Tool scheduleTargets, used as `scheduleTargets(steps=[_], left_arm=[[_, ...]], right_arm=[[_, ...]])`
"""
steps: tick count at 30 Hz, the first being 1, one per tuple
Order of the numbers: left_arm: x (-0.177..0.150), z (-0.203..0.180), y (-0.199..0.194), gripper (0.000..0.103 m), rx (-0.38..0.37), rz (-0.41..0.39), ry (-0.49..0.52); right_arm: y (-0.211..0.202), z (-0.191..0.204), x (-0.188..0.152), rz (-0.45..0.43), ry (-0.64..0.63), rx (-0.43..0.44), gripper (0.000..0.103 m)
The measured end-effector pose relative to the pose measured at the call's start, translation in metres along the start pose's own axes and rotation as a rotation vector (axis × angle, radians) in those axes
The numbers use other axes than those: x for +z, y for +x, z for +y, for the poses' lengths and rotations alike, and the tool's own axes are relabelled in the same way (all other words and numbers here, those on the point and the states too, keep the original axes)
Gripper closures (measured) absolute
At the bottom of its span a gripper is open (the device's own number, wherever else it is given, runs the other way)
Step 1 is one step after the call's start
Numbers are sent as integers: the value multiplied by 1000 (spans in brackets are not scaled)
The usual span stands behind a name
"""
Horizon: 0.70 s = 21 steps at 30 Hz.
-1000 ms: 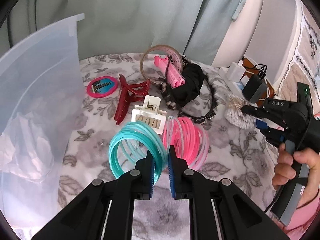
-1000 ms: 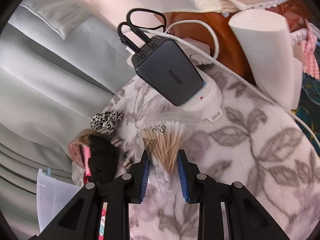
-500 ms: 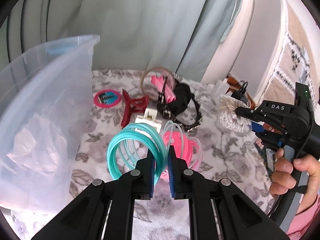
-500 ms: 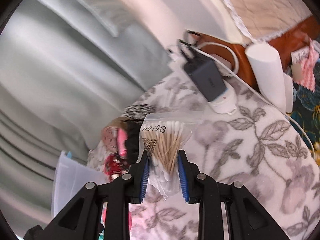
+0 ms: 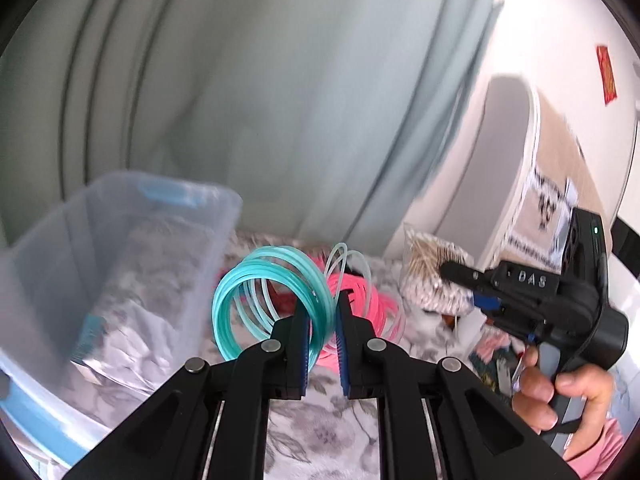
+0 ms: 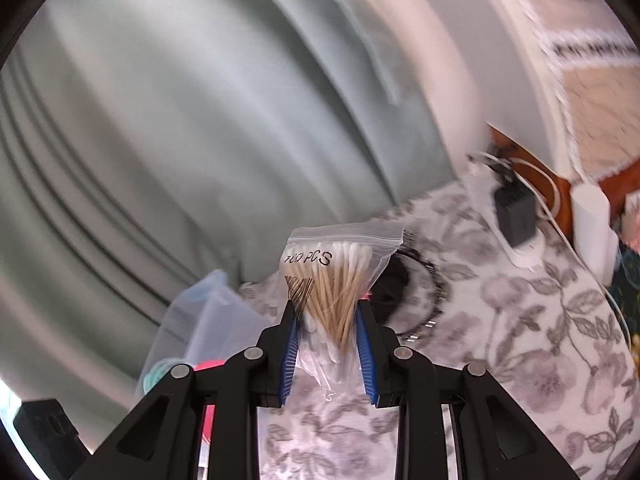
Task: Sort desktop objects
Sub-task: 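Carry the bangles with the left tool while the right tool carries the swab bag over the bin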
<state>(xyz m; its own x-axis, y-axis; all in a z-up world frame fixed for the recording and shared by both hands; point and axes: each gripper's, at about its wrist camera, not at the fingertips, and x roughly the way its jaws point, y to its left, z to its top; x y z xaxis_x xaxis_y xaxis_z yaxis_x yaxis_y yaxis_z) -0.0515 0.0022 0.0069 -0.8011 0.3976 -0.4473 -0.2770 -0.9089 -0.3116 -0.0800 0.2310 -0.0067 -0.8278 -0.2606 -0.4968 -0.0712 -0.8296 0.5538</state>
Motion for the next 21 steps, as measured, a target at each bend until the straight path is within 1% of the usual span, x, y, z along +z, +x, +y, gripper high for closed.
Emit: scheduleTargets(steps=[1, 5, 12, 17, 21], left_arm=[[3, 5, -8, 91, 9, -25, -8], [11, 23, -29, 91, 43, -83, -37], [18, 65, -68, 91, 154, -173, -101], [17, 93, -79, 91, 226, -187, -156], [13, 107, -79, 91, 252, -176, -181]], right_arm=[[-2, 7, 0, -3, -15, 13, 74], [-5, 41, -2, -9, -79, 67, 74], [2, 90, -14, 20, -175, 158, 74], [14, 128, -26, 75, -269, 219, 74], [26, 155, -44, 133, -363, 262, 74]])
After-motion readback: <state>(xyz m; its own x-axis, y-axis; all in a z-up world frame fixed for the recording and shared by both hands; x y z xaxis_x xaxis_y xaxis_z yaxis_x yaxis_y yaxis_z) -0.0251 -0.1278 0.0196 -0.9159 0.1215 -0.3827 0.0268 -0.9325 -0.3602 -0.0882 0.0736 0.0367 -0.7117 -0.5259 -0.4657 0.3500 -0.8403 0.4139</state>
